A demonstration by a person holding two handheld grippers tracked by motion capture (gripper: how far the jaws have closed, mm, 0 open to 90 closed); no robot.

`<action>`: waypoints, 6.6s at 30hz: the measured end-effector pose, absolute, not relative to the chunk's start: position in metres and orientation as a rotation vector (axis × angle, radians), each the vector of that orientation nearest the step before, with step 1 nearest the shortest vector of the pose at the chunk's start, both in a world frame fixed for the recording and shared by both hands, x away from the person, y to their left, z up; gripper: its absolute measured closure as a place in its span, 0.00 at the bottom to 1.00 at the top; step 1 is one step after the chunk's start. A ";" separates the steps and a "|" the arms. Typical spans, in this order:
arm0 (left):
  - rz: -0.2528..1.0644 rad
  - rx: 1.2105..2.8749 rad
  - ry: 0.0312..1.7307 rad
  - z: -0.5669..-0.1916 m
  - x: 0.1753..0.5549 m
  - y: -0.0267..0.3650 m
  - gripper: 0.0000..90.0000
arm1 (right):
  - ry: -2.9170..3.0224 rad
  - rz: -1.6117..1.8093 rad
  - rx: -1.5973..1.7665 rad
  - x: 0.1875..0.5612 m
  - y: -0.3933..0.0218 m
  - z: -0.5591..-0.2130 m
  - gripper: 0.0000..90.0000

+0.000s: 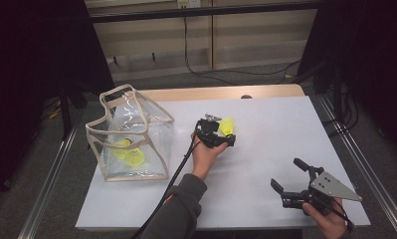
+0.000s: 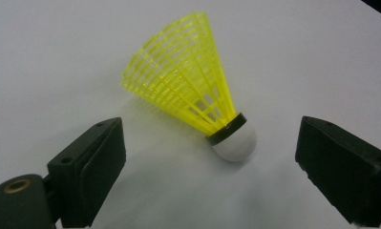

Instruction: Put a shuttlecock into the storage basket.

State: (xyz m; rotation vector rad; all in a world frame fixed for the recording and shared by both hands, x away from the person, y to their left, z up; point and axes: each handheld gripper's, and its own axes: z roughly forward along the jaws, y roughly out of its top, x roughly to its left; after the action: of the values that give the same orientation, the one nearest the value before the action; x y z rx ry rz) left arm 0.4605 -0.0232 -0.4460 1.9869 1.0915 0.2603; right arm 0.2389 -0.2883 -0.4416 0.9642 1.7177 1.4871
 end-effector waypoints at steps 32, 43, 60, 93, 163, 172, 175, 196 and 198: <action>0.315 1.980 1.103 -0.451 0.467 -0.043 0.31 | 1.715 1.496 0.962 0.238 -0.288 -0.441 0.01; 0.330 2.010 1.077 -0.458 0.467 -0.049 0.52 | 1.715 1.498 0.964 0.238 -0.289 -0.441 0.01; 0.272 2.027 1.071 -0.456 0.467 -0.047 0.72 | 1.714 1.500 0.967 0.238 -0.289 -0.441 0.01; 0.132 2.020 1.019 -0.402 0.457 -0.018 0.72 | 1.711 1.497 0.967 0.238 -0.289 -0.441 0.01; 0.063 2.126 0.898 -0.328 0.444 0.027 0.72 | 1.713 1.493 0.973 0.239 -0.288 -0.442 0.01; 0.061 2.129 0.891 -0.317 0.443 0.031 0.72 | 1.714 1.492 0.974 0.238 -0.288 -0.442 0.01; 0.067 2.132 0.891 -0.313 0.443 0.032 0.72 | 1.714 1.492 0.974 0.238 -0.288 -0.442 0.01; 0.094 2.147 0.886 -0.293 0.441 0.045 0.72 | 1.715 1.490 0.970 0.238 -0.288 -0.441 0.01; 0.096 2.144 0.890 -0.291 0.442 0.046 0.72 | 1.715 1.490 0.973 0.238 -0.288 -0.441 0.01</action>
State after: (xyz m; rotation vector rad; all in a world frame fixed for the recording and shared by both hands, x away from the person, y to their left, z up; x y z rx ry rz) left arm 0.4416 0.0458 -0.2915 2.1440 0.8897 0.0958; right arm 0.2384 -0.2884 -0.4414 0.9727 1.7146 1.4904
